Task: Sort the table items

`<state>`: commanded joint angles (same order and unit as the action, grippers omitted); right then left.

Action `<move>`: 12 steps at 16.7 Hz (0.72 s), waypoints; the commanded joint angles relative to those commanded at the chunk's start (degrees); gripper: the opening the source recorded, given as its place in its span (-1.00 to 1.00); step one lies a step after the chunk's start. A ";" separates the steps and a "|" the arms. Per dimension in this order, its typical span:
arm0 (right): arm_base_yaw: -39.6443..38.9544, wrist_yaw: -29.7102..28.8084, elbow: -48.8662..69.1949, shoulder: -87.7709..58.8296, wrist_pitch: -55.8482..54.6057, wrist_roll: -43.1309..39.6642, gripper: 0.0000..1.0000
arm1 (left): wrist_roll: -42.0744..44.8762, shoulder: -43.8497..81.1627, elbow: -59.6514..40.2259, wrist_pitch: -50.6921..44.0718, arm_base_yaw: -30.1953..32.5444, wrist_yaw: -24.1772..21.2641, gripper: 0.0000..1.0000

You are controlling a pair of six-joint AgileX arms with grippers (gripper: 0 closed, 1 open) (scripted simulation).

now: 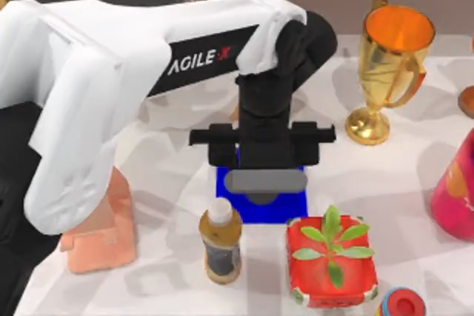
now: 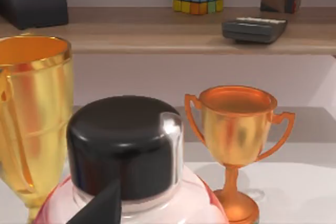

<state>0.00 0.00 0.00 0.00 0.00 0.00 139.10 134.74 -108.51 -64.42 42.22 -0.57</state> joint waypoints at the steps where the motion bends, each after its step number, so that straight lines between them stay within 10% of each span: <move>1: 0.00 0.00 0.00 0.00 0.00 0.00 1.00 | 0.00 0.00 0.00 0.00 0.00 0.00 -0.10; 8: 0.00 0.00 0.00 0.00 0.00 0.00 1.00 | 0.00 0.00 0.00 0.00 0.00 0.00 0.96; 12: 0.00 0.00 0.00 0.00 0.00 0.00 1.00 | 0.00 0.00 0.00 0.00 0.00 0.00 1.00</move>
<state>0.00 0.00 0.00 0.00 0.00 0.00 139.10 134.74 -108.51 -64.42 42.22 -0.57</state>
